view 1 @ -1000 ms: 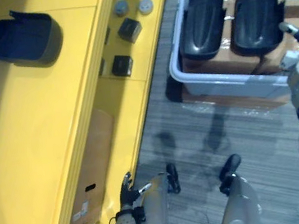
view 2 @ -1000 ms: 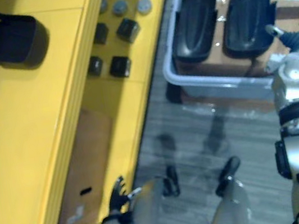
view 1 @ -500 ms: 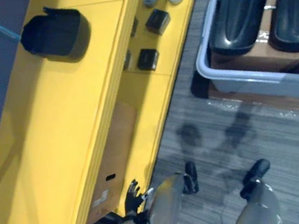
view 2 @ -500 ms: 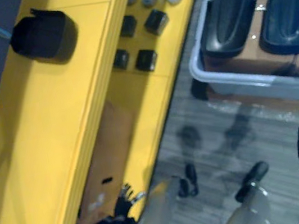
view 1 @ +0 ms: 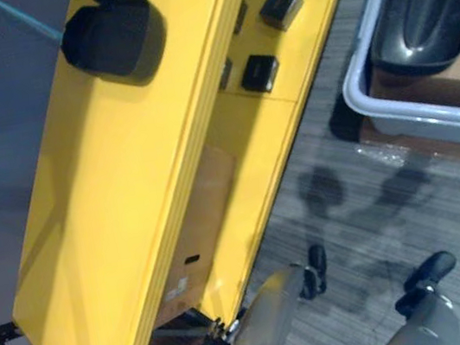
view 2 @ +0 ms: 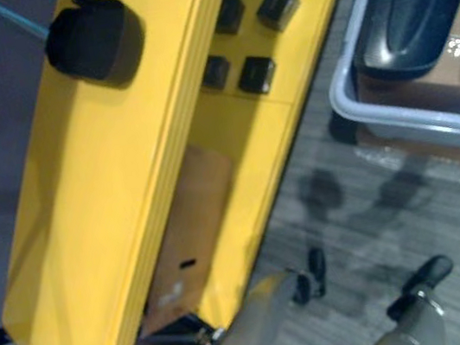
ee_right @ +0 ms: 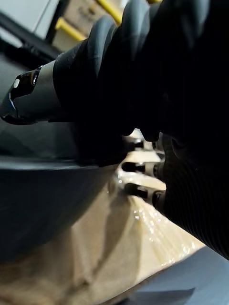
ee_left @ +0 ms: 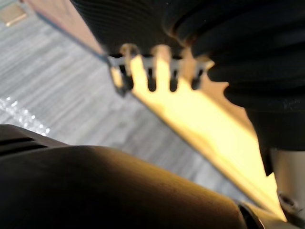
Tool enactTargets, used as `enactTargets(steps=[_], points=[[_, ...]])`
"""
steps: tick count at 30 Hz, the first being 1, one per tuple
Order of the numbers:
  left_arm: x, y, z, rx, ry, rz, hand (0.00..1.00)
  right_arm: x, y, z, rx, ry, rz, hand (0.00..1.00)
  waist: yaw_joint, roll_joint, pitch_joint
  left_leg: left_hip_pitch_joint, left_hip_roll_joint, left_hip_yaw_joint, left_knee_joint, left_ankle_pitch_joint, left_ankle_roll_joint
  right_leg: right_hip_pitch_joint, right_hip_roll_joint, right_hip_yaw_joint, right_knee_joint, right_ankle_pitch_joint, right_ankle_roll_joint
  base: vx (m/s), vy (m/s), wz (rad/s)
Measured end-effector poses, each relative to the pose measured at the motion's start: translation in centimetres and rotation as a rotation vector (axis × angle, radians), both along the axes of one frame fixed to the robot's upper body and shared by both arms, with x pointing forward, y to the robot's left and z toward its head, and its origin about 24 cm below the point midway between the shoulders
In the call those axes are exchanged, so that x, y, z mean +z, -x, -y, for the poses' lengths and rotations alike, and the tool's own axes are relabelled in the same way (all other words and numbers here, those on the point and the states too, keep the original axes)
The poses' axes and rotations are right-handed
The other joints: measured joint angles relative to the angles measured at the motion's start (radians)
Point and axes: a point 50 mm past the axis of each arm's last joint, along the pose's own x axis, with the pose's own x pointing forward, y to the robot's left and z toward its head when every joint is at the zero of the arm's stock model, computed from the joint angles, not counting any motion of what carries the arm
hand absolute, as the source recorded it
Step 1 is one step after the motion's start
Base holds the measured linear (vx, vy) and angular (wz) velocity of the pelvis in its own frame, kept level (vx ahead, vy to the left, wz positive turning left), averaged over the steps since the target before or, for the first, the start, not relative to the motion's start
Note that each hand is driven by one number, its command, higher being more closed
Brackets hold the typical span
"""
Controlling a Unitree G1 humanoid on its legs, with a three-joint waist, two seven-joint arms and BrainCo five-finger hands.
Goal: Walk over and take plastic housings, then place them on the shelf
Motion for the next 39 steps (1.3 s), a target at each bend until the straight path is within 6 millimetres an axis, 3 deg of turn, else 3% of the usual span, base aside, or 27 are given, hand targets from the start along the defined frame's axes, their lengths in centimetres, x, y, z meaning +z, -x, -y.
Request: enactTargets(steps=[8, 16, 23, 29, 31, 33, 35, 39], points=[[0.1, -0.1, -0.1, 0.019, 0.014, 0.011, 0.00, -0.2, 2.4, 1.7, -0.105, 0.059, -0.319, 1.00, 0.008, 0.005, -0.004, -0.017, 0.007, -0.016, 0.002, 0.000, -0.001, 0.002, 0.010, -0.024, -0.011, 0.000, 0.000, -0.01, 0.012, 0.03], [2.1, -2.5, -0.8, 0.015, 0.010, 0.171, 0.00, -1.3, 3.7, 2.3, -0.216, 0.062, -0.516, 1.00, 0.006, -0.001, 0.000, -0.017, 0.017, -0.050, 0.023, -0.005, -0.009, 0.042, 0.022, -0.071, -0.012, -0.007, -0.010, -0.01, 0.006, 0.10], [5.3, -5.6, -1.8, 0.112, 0.057, 0.357, 0.00, -1.8, 2.1, 1.5, -0.159, 0.134, -0.541, 1.00, -0.041, -0.035, 0.027, 0.021, 0.039, -0.054, 0.031, -0.008, -0.015, 0.091, 0.042, -0.083, -0.012, -0.015, -0.023, -0.03, -0.018, -0.01], [9.8, -8.4, -3.7, 0.239, 0.072, 0.573, 0.00, -1.5, -0.3, -0.4, -0.109, 0.259, -0.505, 1.00, -0.108, -0.128, 0.096, 0.097, 0.072, -0.039, -0.012, 0.002, -0.033, 0.138, 0.074, -0.072, -0.024, -0.020, -0.032, -0.05, -0.061, -0.12], [12.6, -9.1, -3.8, 0.252, 0.090, 0.690, 0.00, 0.0, -1.3, -1.5, -0.095, 0.329, -0.431, 1.00, -0.136, -0.167, 0.124, 0.130, 0.084, -0.032, -0.044, 0.013, -0.049, 0.161, 0.092, -0.070, -0.045, -0.021, -0.036, -0.04, -0.071, -0.09], [14.6, -9.2, -3.4, 0.239, 0.099, 0.771, 0.00, 1.3, -2.0, -2.5, -0.079, 0.394, -0.367, 1.00, -0.152, -0.185, 0.136, 0.171, 0.096, -0.017, -0.069, 0.019, -0.058, 0.189, 0.107, -0.065, -0.067, -0.014, -0.033, 0.01, -0.042, -0.16], [17.3, -9.2, -3.1, 0.210, 0.085, 0.883, 0.00, 3.2, -2.9, -4.3, -0.030, 0.491, -0.263, 1.00, -0.192, -0.193, 0.141, 0.237, 0.104, -0.012, -0.115, 0.028, -0.071, 0.241, 0.126, -0.065, -0.096, -0.012, -0.032, 0.06, -0.039, -0.14], [21.2, -10.0, -3.3, 0.179, 0.042, 1.058, 0.00, 3.3, -3.9, -7.0, 0.049, 0.630, -0.181, 1.00, -0.231, -0.196, 0.140, 0.339, 0.130, 0.013, -0.169, 0.034, -0.082, 0.319, 0.154, -0.064, -0.126, -0.012, -0.033, 0.08, -0.029, -0.14]])
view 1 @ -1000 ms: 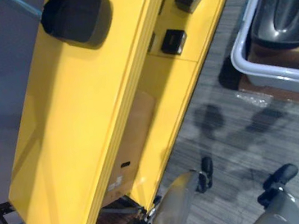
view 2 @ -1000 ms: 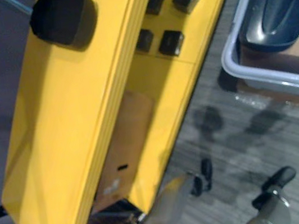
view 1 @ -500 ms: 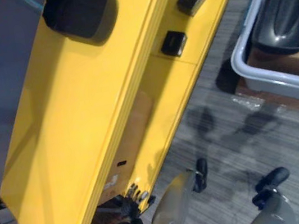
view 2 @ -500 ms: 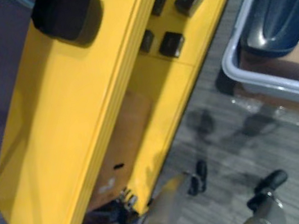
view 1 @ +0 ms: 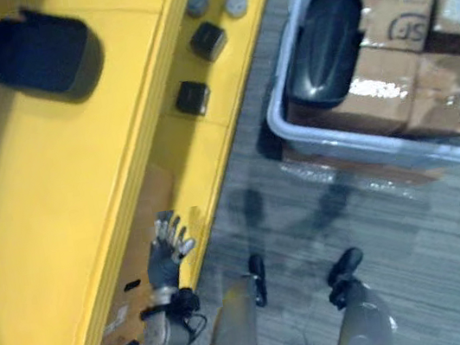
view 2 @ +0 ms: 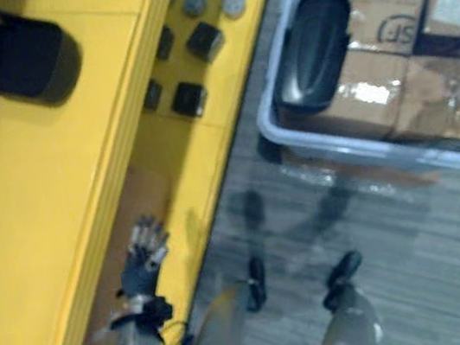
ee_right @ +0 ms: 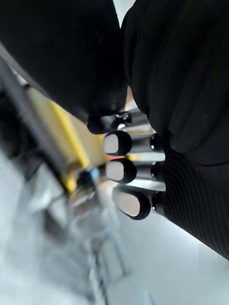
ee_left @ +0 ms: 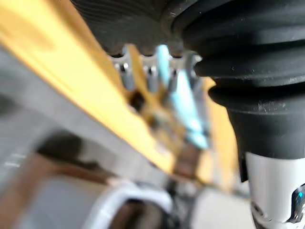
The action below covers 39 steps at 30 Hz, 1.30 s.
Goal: Walk over and take plastic housings, then place them on the shelf
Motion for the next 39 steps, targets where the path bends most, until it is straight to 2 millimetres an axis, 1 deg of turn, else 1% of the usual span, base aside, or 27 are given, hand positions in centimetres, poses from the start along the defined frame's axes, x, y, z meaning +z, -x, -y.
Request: enactTargets(steps=[1, 2, 4, 5, 6, 7, 8, 9, 10, 11, 13, 14, 16, 17, 19, 20, 22, 26, 28, 29, 31, 32, 34, 37, 39], points=[[0.6, -0.3, 0.1, -0.003, -0.016, 0.023, 0.00, -0.4, -0.1, -0.3, 0.012, 0.018, -0.007, 1.00, -0.004, -0.002, -0.003, 0.019, 0.001, 0.001, -0.016, 0.002, -0.004, 0.014, 0.003, 0.000, -0.006, 0.000, 0.000, 0.09, -0.025, -0.17], [2.1, -1.1, 0.4, -0.033, -0.060, 0.076, 0.00, -2.0, -0.7, -1.4, 0.048, 0.059, -0.043, 1.00, -0.014, -0.013, -0.019, 0.073, 0.007, 0.016, -0.051, 0.005, -0.008, 0.046, 0.014, 0.004, -0.019, 0.000, 0.000, 0.07, -0.012, -0.21], [2.8, -1.8, 0.7, -0.066, -0.110, 0.096, 0.00, -3.3, -1.2, -2.4, 0.085, 0.073, -0.072, 1.00, -0.015, -0.031, -0.042, 0.091, 0.010, 0.035, -0.063, 0.005, -0.008, 0.054, 0.021, 0.017, -0.033, 0.000, 0.000, 0.07, 0.003, -0.26], [3.6, -2.5, 1.0, -0.084, -0.197, 0.121, 0.00, -4.4, -1.7, -3.4, 0.124, 0.099, -0.099, 1.00, -0.023, -0.048, -0.061, 0.109, 0.011, 0.051, -0.070, 0.005, -0.008, 0.069, 0.025, 0.020, -0.049, 0.000, 0.000, 0.07, 0.030, -0.20], [4.3, -3.1, 1.2, -0.097, -0.245, 0.138, 0.00, -5.2, -1.9, -4.2, 0.157, 0.121, -0.114, 1.00, -0.031, -0.058, -0.075, 0.124, 0.011, 0.056, -0.077, 0.005, -0.008, 0.081, 0.027, 0.021, -0.057, 0.002, 0.003, 0.06, 0.038, -0.13], [5.2, -4.0, 1.4, -0.112, -0.288, 0.157, 0.00, -5.8, -2.1, -5.1, 0.198, 0.150, -0.128, 1.00, -0.043, -0.069, -0.081, 0.150, 0.010, 0.061, -0.082, 0.004, -0.010, 0.109, 0.031, 0.023, -0.072, 0.006, 0.009, 0.04, 0.039, -0.09], [5.7, -4.5, 1.5, -0.119, -0.306, 0.170, 0.00, -6.1, -2.2, -5.6, 0.222, 0.166, -0.133, 1.00, -0.046, -0.075, -0.086, 0.163, 0.011, 0.069, -0.083, 0.003, -0.011, 0.119, 0.033, 0.025, -0.080, 0.008, 0.010, 0.02, 0.039, -0.18], [6.5, -5.6, 1.5, -0.127, -0.337, 0.183, 0.00, -6.7, -2.3, -6.8, 0.275, 0.195, -0.132, 1.00, -0.049, -0.089, -0.103, 0.182, 0.012, 0.093, -0.086, 0.003, -0.011, 0.139, 0.039, 0.036, -0.102, 0.014, 0.015, 0.01, 0.044, -0.34], [6.9, -7.1, 1.5, -0.137, -0.369, 0.159, 0.00, -7.6, -2.4, -8.4, 0.343, 0.229, -0.127, 1.00, -0.051, -0.102, -0.139, 0.194, 0.013, 0.113, -0.097, 0.003, -0.011, 0.143, 0.048, 0.052, -0.126, 0.027, 0.015, 0.01, 0.037, -0.33], [7.0, -7.8, 1.5, -0.142, -0.379, 0.142, 0.00, -7.8, -2.4, -9.0, 0.374, 0.248, -0.121, 1.00, -0.056, -0.106, -0.150, 0.201, 0.013, 0.118, -0.102, 0.003, -0.011, 0.149, 0.052, 0.056, -0.138, 0.033, 0.015, 0.01, 0.027, -0.33], [6.5, -10.3, 1.2, -0.168, -0.340, 0.034, 0.00, -9.2, -2.3, -12.2, 0.516, 0.310, -0.090, 1.00, -0.075, -0.135, -0.199, 0.229, 0.016, 0.157, -0.116, 0.003, -0.011, 0.164, 0.065, 0.083, -0.177, 0.051, 0.013, 0.01, 0.019, -0.37], [6.3, -10.8, 1.1, -0.176, -0.316, 0.002, 0.00, -9.5, -2.2, -12.9, 0.546, 0.334, -0.084, 1.00, -0.081, -0.143, -0.206, 0.235, 0.016, 0.166, -0.117, 0.003, -0.011, 0.170, 0.067, 0.090, -0.186, 0.054, 0.014, 0.02, 0.017, -0.39], [5.2, -11.8, 1.4, -0.225, -0.213, -0.109, 0.00, -10.2, -1.7, -15.3, 0.651, 0.423, -0.058, 1.00, -0.108, -0.168, -0.233, 0.247, 0.016, 0.185, -0.117, 0.003, -0.011, 0.177, 0.071, 0.109, -0.205, 0.061, 0.014, 0.00, 0.018, -0.28], [4.9, -12.0, 1.6, -0.243, -0.186, -0.134, 0.00, -10.3, -1.6, -15.8, 0.671, 0.447, -0.055, 1.00, -0.113, -0.171, -0.235, 0.252, 0.016, 0.195, -0.117, 0.003, -0.011, 0.177, 0.073, 0.114, -0.206, 0.064, 0.013, -0.02, 0.024, -0.28], [3.5, -12.0, 2.6, -0.305, -0.060, -0.232, 0.00, -10.7, -1.1, -17.0, 0.738, 0.538, -0.054, 1.00, -0.122, -0.175, -0.241, 0.266, 0.017, 0.205, -0.116, 0.003, -0.011, 0.180, 0.075, 0.133, -0.211, 0.075, 0.009, -0.04, 0.031, -0.27], [3.2, -12.0, 2.8, -0.320, -0.030, -0.253, 0.00, -10.9, -1.1, -17.2, 0.752, 0.553, -0.060, 1.00, -0.122, -0.175, -0.241, 0.271, 0.016, 0.210, -0.116, 0.003, -0.011, 0.185, 0.076, 0.135, -0.215, 0.077, 0.009, -0.05, 0.028, -0.15], [2.1, -11.8, 3.5, -0.366, 0.032, -0.328, 0.00, -12.3, -0.7, -17.9, 0.808, 0.603, -0.104, 1.00, -0.122, -0.177, -0.259, 0.275, 0.015, 0.216, -0.116, 0.003, -0.011, 0.195, 0.078, 0.137, -0.230, 0.082, 0.011, -0.05, 0.011, -0.02], [1.0, -11.5, 3.7, -0.400, 0.116, -0.396, 0.00, -13.7, -0.2, -19.5, 0.908, 0.690, -0.173, 1.00, -0.119, -0.181, -0.263, 0.275, 0.017, 0.216, -0.116, 0.002, -0.012, 0.207, 0.086, 0.136, -0.257, 0.100, 0.008, -0.08, -0.005, 0.03], [0.5, -11.2, 3.7, -0.410, 0.150, -0.413, 0.00, -13.9, -0.1, -19.9, 0.931, 0.703, -0.181, 1.00, -0.119, -0.181, -0.264, 0.273, 0.017, 0.216, -0.119, 0.001, -0.014, 0.207, 0.089, 0.136, -0.264, 0.106, 0.005, -0.09, 0.001, -0.02], [0.1, -10.9, 3.9, -0.433, 0.195, -0.431, 0.00, -14.2, 0.0, -20.0, 0.947, 0.710, -0.200, 1.00, -0.118, -0.184, -0.266, 0.273, 0.018, 0.216, -0.125, -0.003, -0.021, 0.207, 0.092, 0.136, -0.274, 0.111, 0.006, -0.10, 0.006, 0.01], [-0.2, -10.6, 4.0, -0.454, 0.240, -0.438, 0.00, -14.7, 0.2, -20.0, 0.957, 0.717, -0.223, 1.00, -0.118, -0.191, -0.272, 0.271, 0.018, 0.215, -0.132, -0.004, -0.022, 0.206, 0.094, 0.134, -0.283, 0.120, 0.003, -0.10, 0.009, 0.01], [-0.6, -10.3, 3.9, -0.457, 0.278, -0.451, 0.00, -15.4, 0.3, -20.2, 0.975, 0.715, -0.254, 1.00, -0.118, -0.196, -0.284, 0.269, 0.019, 0.216, -0.133, -0.005, -0.024, 0.205, 0.096, 0.135, -0.288, 0.126, 0.001, -0.10, 0.013, -0.02], [-0.7, -10.2, 4.0, -0.466, 0.306, -0.455, 0.00, -16.3, 0.6, -20.4, 0.996, 0.712, -0.291, 1.00, -0.118, -0.205, -0.297, 0.269, 0.019, 0.216, -0.134, -0.006, -0.024, 0.205, 0.096, 0.134, -0.288, 0.128, 0.000, -0.10, 0.017, -0.01], [-0.7, -10.2, 3.9, -0.463, 0.306, -0.447, 0.00, -17.3, 0.9, -20.9, 1.037, 0.728, -0.326, 1.00, -0.118, -0.214, -0.316, 0.255, 0.020, 0.215, -0.132, -0.007, -0.023, 0.199, 0.096, 0.131, -0.289, 0.131, -0.004, -0.10, 0.011, 0.01], [-0.7, -10.2, 3.9, -0.465, 0.307, -0.444, 0.00, -17.7, 1.0, -21.3, 1.066, 0.735, -0.335, 1.00, -0.117, -0.216, -0.325, 0.253, 0.020, 0.216, -0.130, -0.006, -0.023, 0.192, 0.096, 0.130, -0.289, 0.132, -0.006, -0.09, 0.010, -0.02]])
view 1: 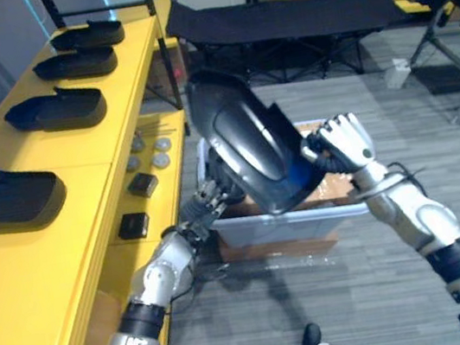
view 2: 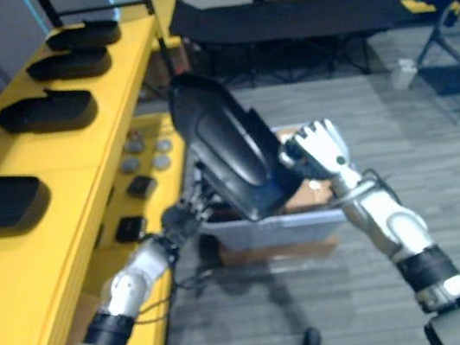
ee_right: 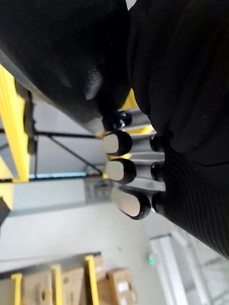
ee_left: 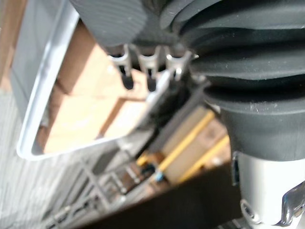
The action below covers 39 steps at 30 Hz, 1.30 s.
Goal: Walk over and take plastic housings, then place them on the shelf
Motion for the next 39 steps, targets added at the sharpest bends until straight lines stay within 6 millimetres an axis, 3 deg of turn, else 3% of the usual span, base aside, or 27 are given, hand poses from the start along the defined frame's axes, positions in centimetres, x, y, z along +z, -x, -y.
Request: enactTargets(steps=[5, 8, 21, 22, 28, 39], points=[[-0.2, 0.2, 0.7, -0.028, 0.001, -0.005, 0.00, -1.1, 0.3, -0.5, 0.026, 0.021, -0.051, 1.00, 0.001, -0.001, -0.007, -0.009, 0.000, -0.003, 0.000, 0.004, 0.000, -0.002, 0.000, -0.002, 0.000, 0.008, -0.001, -0.05, 0.022, 0.02], [-0.1, 0.2, 0.8, -0.032, 0.002, -0.002, 0.00, -2.9, 0.4, -0.4, 0.023, 0.041, -0.122, 1.00, 0.002, -0.006, -0.032, -0.013, -0.002, -0.012, 0.002, 0.005, 0.000, -0.005, -0.001, -0.005, 0.000, 0.009, 0.000, 0.00, 0.039, 0.07], [-0.7, 0.6, 1.7, -0.064, -0.064, -0.006, 0.00, -4.5, 0.4, -2.0, 0.018, -0.004, -0.176, 1.00, 0.032, -0.017, -0.040, -0.017, -0.005, -0.027, 0.002, 0.016, 0.001, 0.000, -0.004, -0.020, -0.001, 0.016, -0.005, -0.05, 0.024, 0.03], [-0.8, 0.6, 1.8, -0.070, -0.092, -0.002, 1.00, -4.6, 0.3, -2.0, 0.013, -0.022, -0.184, 1.00, 0.034, -0.017, -0.040, -0.018, -0.005, -0.027, 0.003, 0.017, 0.002, 0.000, -0.004, -0.020, -0.001, 0.017, -0.006, -0.06, 0.007, -0.01], [-1.3, 0.9, 2.4, -0.110, -0.179, 0.008, 1.00, -5.2, 0.2, -2.5, -0.005, -0.089, -0.223, 1.00, 0.040, -0.019, -0.041, -0.032, -0.003, -0.035, 0.015, 0.019, 0.003, 0.001, -0.004, -0.027, -0.001, 0.019, -0.009, -0.07, 0.012, 0.02], [-1.7, 0.9, 1.9, -0.079, -0.289, 0.042, 1.00, -4.4, -0.2, -4.1, 0.031, -0.213, -0.193, 1.00, 0.047, -0.025, -0.044, -0.032, -0.004, -0.042, 0.018, 0.019, 0.004, 0.001, -0.004, -0.028, -0.001, 0.022, -0.009, -0.02, 0.009, 0.01]])
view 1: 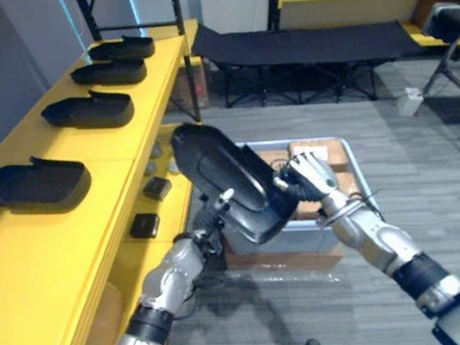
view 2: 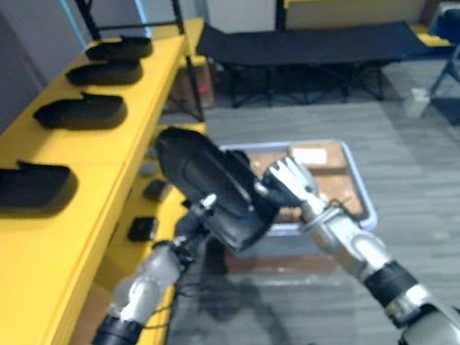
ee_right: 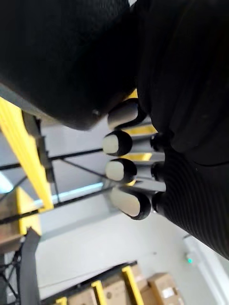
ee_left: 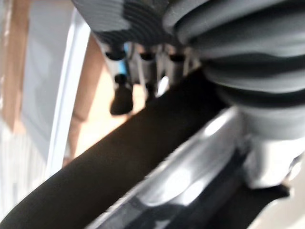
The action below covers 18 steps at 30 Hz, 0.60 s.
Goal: Walk over and take plastic housings, then place them on the shelf
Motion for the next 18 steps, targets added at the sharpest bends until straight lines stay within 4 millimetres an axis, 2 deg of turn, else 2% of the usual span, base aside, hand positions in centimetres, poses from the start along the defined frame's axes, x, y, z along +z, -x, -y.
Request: enactTargets(steps=[11, 14, 15, 18], points=[[0.6, -0.1, -0.5, 0.091, 0.035, 0.091, 1.00, 0.7, 0.7, -1.8, 0.079, -0.128, 0.031, 1.00, -0.001, -0.005, -0.003, 0.001, 0.000, -0.001, 0.000, 0.000, 0.000, 0.000, 0.000, 0.001, -0.008, 0.001, -0.001, -0.01, 0.008, 0.00], [0.8, -0.2, -0.7, 0.104, 0.043, 0.110, 1.00, 0.8, 1.0, -2.1, 0.103, -0.151, 0.043, 1.00, -0.002, -0.015, -0.010, 0.001, 0.001, 0.000, -0.001, 0.000, 0.000, 0.000, 0.000, 0.001, -0.008, 0.001, -0.001, 0.00, 0.000, 0.00], [0.9, -0.2, -0.7, 0.110, 0.047, 0.119, 1.00, 0.8, 1.2, -2.2, 0.115, -0.163, 0.051, 0.00, -0.002, -0.019, -0.012, 0.002, 0.000, 0.001, -0.002, 0.000, 0.000, 0.000, 0.000, 0.002, -0.008, 0.001, -0.001, 0.00, 0.000, 0.00], [1.0, -0.1, -0.9, 0.127, 0.061, 0.140, 1.00, 0.8, 1.8, -2.8, 0.141, -0.207, 0.050, 0.00, -0.005, -0.022, -0.014, 0.004, 0.001, 0.008, -0.003, 0.000, 0.000, -0.002, 0.000, 0.004, -0.008, 0.001, -0.001, 0.00, 0.000, -0.04]])
